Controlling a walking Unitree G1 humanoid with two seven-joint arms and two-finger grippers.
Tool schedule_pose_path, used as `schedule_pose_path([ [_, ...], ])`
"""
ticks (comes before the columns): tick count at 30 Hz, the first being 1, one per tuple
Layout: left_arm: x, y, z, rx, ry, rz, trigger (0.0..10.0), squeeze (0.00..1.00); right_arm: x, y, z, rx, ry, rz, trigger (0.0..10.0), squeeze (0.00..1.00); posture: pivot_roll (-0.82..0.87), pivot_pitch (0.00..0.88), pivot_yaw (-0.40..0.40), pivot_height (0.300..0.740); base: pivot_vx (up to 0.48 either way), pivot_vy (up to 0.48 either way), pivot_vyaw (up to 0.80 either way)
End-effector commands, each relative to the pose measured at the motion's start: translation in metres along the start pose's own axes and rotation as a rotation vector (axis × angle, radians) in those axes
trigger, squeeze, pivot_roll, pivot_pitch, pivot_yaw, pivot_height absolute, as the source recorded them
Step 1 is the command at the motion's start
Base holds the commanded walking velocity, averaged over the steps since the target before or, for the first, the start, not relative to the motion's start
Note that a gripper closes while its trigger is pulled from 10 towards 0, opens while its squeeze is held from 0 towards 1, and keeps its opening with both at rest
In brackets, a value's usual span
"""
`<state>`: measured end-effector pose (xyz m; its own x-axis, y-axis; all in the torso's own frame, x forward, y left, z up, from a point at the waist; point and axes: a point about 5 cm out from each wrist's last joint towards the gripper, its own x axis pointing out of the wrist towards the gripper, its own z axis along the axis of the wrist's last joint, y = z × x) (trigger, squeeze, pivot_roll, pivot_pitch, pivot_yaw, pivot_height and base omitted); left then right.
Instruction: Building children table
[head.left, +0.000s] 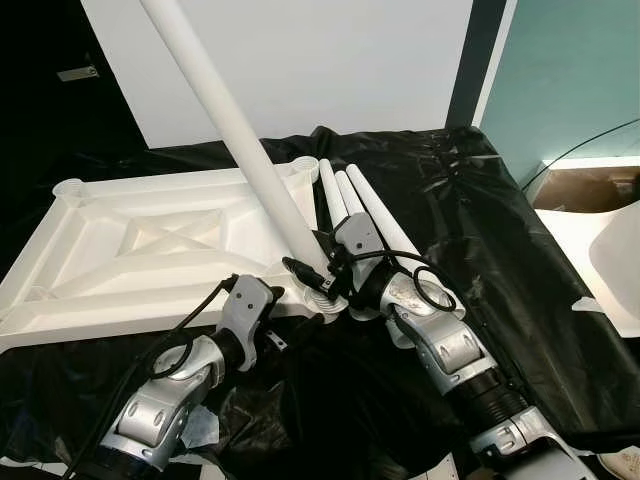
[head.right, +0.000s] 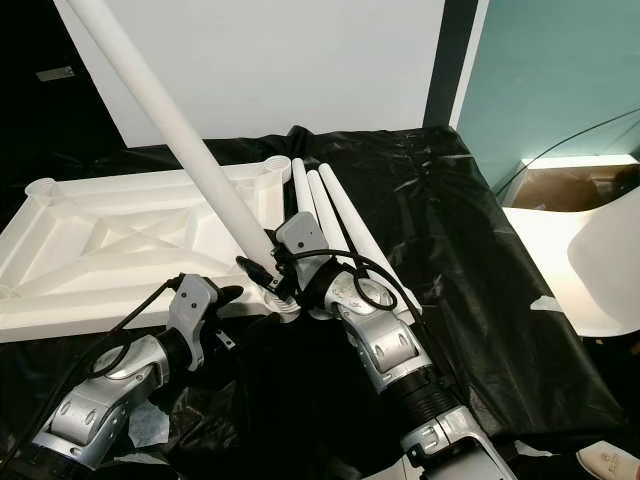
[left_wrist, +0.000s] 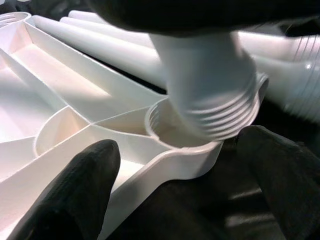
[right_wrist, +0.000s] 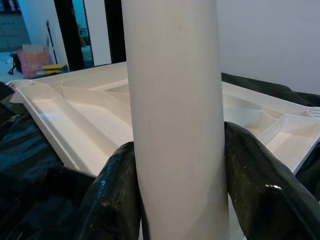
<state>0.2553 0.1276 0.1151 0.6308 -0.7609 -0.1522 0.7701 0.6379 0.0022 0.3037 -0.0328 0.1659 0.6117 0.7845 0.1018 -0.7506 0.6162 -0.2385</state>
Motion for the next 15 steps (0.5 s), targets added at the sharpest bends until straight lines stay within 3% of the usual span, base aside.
schedule_pose_path([
  [1, -0.002, 0.002, 0.005, -0.002, -0.029, 0.033, 10.0, 0.04, 0.002, -0.002, 0.001, 0.006, -0.012, 0.003, 10.0, 0.0, 0.11, 0.0, 0.031, 0.74, 0.0, 0.0, 0.0],
  [11, -0.002, 0.004, 0.012, -0.048, -0.101, 0.035, 10.0, 0.04, 0.0, 0.0, -0.007, 0.017, -0.019, 0.004, 10.0, 0.0, 0.1, 0.0, 0.035, 0.74, 0.0, 0.0, 0.0],
  [12, -0.006, 0.005, 0.029, -0.135, -0.242, 0.026, 10.0, 0.07, -0.003, -0.002, -0.008, 0.018, -0.023, -0.01, 10.0, 0.0, 0.09, 0.0, 0.04, 0.74, 0.0, 0.0, 0.0],
  [13, -0.013, 0.007, 0.045, -0.207, -0.371, 0.01, 10.0, 0.22, -0.007, -0.005, -0.007, 0.019, -0.025, -0.026, 10.0, 0.0, 0.09, 0.0, 0.042, 0.74, 0.0, 0.0, 0.0],
  [14, -0.013, 0.007, 0.045, -0.207, -0.371, 0.01, 10.0, 0.22, -0.007, -0.005, -0.007, 0.019, -0.025, -0.026, 10.0, 0.0, 0.09, 0.0, 0.042, 0.74, 0.0, 0.0, 0.0],
  [15, -0.019, 0.009, 0.058, -0.265, -0.477, -0.009, 10.0, 0.55, -0.01, -0.008, -0.008, 0.02, -0.027, -0.041, 10.0, 0.0, 0.09, 0.0, 0.043, 0.74, 0.0, 0.0, 0.0],
])
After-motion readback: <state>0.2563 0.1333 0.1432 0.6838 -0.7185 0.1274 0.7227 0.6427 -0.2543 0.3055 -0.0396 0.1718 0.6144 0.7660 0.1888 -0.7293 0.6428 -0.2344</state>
